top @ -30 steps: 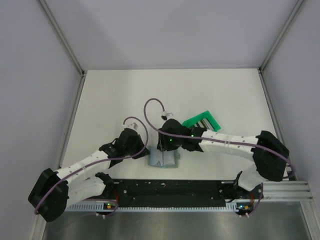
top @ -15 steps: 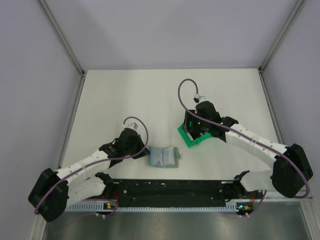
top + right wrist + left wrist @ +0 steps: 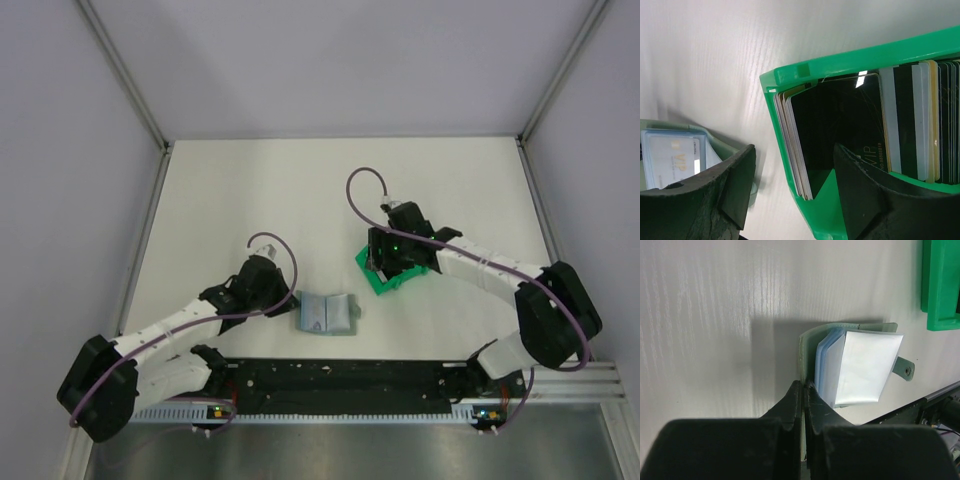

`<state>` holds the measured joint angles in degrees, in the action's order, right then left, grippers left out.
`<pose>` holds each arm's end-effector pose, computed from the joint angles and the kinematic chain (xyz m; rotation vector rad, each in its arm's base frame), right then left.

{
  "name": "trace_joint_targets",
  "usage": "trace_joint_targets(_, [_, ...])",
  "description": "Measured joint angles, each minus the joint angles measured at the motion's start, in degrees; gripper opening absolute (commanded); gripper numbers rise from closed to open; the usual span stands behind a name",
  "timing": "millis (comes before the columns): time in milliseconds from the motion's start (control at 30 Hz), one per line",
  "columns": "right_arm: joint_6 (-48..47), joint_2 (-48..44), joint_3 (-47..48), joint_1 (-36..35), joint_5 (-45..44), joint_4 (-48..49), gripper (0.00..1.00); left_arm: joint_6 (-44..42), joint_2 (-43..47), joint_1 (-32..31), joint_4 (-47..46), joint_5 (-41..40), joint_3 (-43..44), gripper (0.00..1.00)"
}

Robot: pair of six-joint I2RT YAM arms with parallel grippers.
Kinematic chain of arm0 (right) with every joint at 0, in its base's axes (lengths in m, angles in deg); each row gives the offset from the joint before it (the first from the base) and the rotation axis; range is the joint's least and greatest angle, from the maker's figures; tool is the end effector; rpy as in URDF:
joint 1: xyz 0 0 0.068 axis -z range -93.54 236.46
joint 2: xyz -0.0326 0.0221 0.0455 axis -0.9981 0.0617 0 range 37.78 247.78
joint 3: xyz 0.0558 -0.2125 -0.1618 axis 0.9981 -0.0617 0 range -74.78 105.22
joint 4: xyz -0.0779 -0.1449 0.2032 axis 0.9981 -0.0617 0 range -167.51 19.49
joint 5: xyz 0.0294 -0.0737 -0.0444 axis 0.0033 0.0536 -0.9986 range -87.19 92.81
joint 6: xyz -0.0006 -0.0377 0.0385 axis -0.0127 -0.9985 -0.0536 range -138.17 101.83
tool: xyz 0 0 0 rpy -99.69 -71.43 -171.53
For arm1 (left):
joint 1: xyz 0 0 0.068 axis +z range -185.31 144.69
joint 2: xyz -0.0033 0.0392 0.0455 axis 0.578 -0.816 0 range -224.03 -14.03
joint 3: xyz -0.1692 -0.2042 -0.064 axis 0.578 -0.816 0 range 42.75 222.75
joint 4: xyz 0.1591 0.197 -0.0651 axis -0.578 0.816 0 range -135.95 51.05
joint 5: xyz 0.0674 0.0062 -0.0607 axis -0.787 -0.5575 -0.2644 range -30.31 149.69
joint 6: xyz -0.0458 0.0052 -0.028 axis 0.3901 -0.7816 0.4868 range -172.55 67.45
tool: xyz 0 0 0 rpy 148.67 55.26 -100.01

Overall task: Put the credit cards into the card holder
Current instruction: Pick up the credit card from the storage box.

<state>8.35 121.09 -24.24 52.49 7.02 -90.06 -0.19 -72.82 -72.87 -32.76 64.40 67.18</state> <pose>0.2429 0.1669 0.2070 -0.1984 2.5526 0.5214 0.1513 -0.1200 0.1697 -0.2897 2.5477 -0.7784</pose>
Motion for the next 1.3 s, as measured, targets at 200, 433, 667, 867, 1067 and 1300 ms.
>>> trace_joint_targets(200, [-0.6,2.6,0.0,1.2,2.8,0.8,0.63,0.0,-0.6,0.0,0.0,-0.2,0.2,0.0])
trace_joint_targets(433, [-1.0,3.9,0.0,1.2,5.0,1.7,0.57,0.0,-0.7,0.0,0.1,-0.7,0.3,0.0])
trace_joint_targets(667, [-1.0,3.9,0.0,1.2,6.5,2.0,0.52,0.0,-0.7,0.0,0.1,-0.9,0.3,0.0])
trace_joint_targets(867, [-1.0,3.7,0.0,1.3,6.6,2.0,0.51,0.0,-0.7,0.0,0.1,-0.9,0.3,0.0])
trace_joint_targets(1067, [-0.9,2.4,0.0,1.4,7.0,2.0,0.5,0.0,-0.8,0.0,0.1,-0.9,0.3,0.0])
trace_joint_targets(1300, [-0.9,1.8,0.0,1.9,7.6,2.0,0.42,0.0,-0.8,0.0,0.1,-0.9,0.3,0.0])
